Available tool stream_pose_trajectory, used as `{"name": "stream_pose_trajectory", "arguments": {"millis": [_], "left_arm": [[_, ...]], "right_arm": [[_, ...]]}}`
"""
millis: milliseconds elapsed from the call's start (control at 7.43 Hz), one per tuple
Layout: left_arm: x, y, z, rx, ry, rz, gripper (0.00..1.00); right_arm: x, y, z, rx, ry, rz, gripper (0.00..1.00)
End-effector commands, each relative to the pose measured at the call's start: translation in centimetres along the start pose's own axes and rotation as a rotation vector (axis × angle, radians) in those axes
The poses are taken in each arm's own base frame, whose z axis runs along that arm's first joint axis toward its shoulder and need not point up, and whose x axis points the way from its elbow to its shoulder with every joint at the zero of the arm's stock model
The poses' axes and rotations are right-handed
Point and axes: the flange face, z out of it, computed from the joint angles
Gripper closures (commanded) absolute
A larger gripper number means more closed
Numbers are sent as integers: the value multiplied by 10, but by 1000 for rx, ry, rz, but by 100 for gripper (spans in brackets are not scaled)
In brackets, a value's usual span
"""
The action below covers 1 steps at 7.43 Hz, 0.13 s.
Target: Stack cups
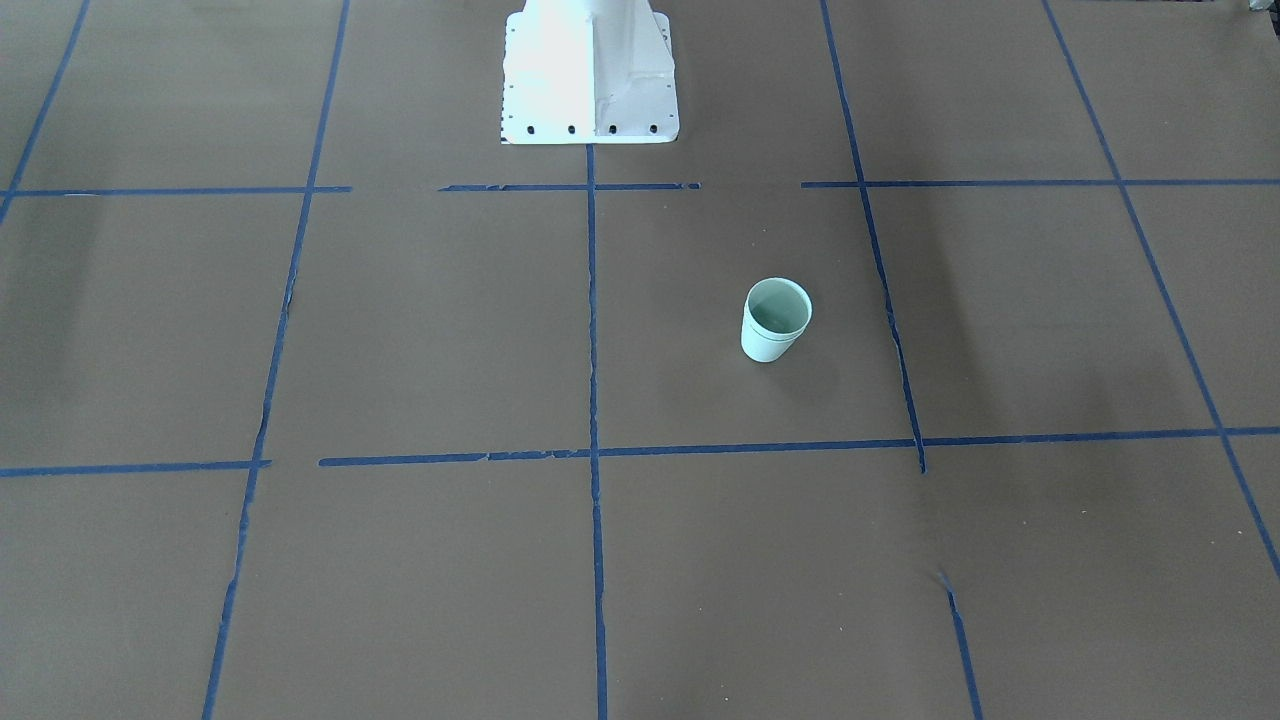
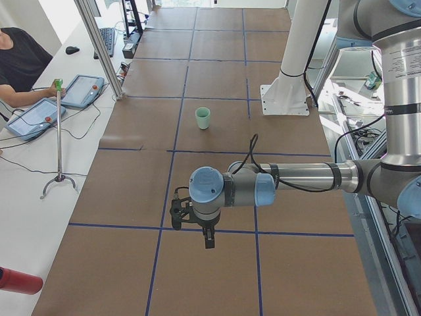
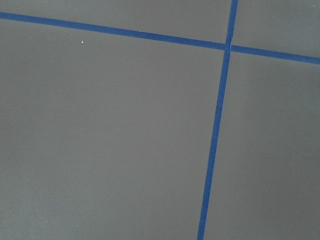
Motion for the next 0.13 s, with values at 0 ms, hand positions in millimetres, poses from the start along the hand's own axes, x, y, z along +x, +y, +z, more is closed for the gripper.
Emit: {"name": "stream_pose_trajectory", "arguments": {"millis": [0], "left_arm": [[0, 0, 0, 1, 0, 0, 0]], "right_arm": [[0, -1, -1, 1, 0, -1, 0]]}}
